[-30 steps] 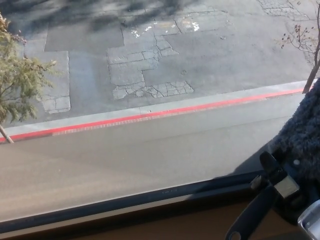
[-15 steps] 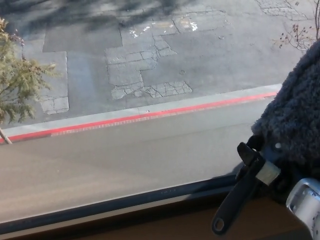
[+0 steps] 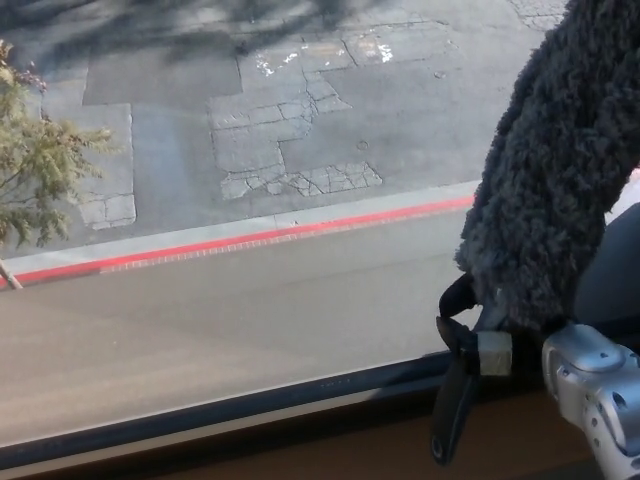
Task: Pick up a grey duster using the right hand and walk towards the window and then clean the window using the duster
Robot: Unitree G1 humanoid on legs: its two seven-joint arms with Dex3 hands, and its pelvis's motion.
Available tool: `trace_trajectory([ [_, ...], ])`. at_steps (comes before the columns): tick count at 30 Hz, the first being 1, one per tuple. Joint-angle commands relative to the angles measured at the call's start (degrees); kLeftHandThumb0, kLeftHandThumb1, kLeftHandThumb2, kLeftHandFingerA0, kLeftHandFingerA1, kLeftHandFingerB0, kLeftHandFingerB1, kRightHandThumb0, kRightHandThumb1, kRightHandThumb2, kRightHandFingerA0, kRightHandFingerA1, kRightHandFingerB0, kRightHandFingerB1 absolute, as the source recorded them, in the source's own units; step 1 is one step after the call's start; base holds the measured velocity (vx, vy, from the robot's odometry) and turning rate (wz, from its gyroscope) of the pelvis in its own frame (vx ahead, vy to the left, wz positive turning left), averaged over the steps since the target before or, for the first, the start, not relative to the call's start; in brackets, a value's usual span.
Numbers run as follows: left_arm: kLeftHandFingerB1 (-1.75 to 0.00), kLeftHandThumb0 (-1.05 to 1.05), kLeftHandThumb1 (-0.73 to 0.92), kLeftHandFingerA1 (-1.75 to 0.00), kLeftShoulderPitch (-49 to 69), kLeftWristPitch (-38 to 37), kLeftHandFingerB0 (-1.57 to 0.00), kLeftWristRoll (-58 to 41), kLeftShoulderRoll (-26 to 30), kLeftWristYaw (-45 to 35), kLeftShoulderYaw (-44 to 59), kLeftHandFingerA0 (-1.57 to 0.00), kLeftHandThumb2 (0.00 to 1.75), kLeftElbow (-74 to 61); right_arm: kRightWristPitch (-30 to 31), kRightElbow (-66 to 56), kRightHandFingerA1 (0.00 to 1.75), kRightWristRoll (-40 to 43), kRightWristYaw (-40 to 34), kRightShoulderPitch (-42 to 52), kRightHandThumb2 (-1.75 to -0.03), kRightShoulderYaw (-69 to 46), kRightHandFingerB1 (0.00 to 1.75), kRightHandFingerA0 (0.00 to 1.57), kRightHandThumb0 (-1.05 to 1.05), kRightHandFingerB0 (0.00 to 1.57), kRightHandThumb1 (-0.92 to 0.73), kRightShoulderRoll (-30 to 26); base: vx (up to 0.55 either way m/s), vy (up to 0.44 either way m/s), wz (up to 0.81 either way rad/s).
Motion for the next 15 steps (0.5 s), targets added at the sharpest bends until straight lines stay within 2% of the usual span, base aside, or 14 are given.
trace_trajectory([
  [1, -0.99, -0.07, 0.58, -1.16, 0.3, -1.7, -0.93, 0.1, 1.1, -0.3, 0.2, -1.04, 0.96, -0.1, -6.8, 0.8, 1.75, -7.7, 1.5, -0.7, -1.27, 7.0, 1.67, 0.93, -0.25, 0.8, -0.4, -0.9, 0.0, 0.0, 0.0],
  [5, -1.04, -0.06, 0.57, -1.2, 0.5, -2.2, -0.92, 0.6, 0.9, 0.2, -0.1, -1.05, 1.0, -0.5, -11.0, 1.0, 1.75, -11.3, 1.5, -0.5, -1.29, 12.6, 1.68, 0.95, -0.3, 0.8, -0.41, -1.0, 0.0, 0.0, 0.0],
  [7, -1.0, -0.07, 0.57, -1.17, 0.4, -2.2, -0.93, 0.6, 1.0, 0.1, -0.1, -1.06, 0.99, -0.3, -11.8, 1.0, 1.75, -12.1, 1.3, -0.5, -1.31, 14.1, 1.67, 0.97, -0.33, 0.82, -0.41, -0.9, 0.0, 0.0, 0.0],
  [9, -1.01, -0.07, 0.58, -1.18, 0.3, -2.0, -0.91, 0.1, 0.9, -0.3, 0.2, -1.05, 0.98, -0.3, -10.8, 0.4, 1.75, -13.3, 1.0, -0.7, -1.28, 15.6, 1.65, 0.97, -0.34, 0.84, -0.43, -0.5, 0.0, 0.0, 0.0],
  [10, -1.01, -0.06, 0.6, -1.19, 0.3, -1.9, -0.92, 0.0, 0.9, -0.5, 0.2, -1.04, 0.91, -0.3, -12.0, 0.1, 1.75, -14.5, 1.1, -0.7, -1.25, 17.3, 1.63, 0.99, -0.33, 0.83, -0.45, -0.3, 0.0, 0.0, 0.0],
  [14, -1.0, -0.08, 0.61, -1.19, 0.2, -1.6, -0.92, 0.4, 0.9, 0.2, 0.0, -1.03, 0.88, -0.3, -12.5, 0.0, 1.75, -18.6, 1.3, -2.0, -1.22, 22.7, 1.64, 0.99, -0.35, 0.83, -0.5, 0.5, 0.0, 0.0, 0.0],
  [15, -1.04, -0.07, 0.56, -1.2, 0.3, -1.8, -0.92, 0.0, 0.8, -0.3, 0.2, -1.06, 1.02, -0.6, -12.3, -0.5, 1.75, -19.5, 1.3, -2.3, -1.32, 24.1, 1.58, 0.99, -0.34, 0.84, -0.44, 1.3, 0.0, 0.0, 0.0],
])
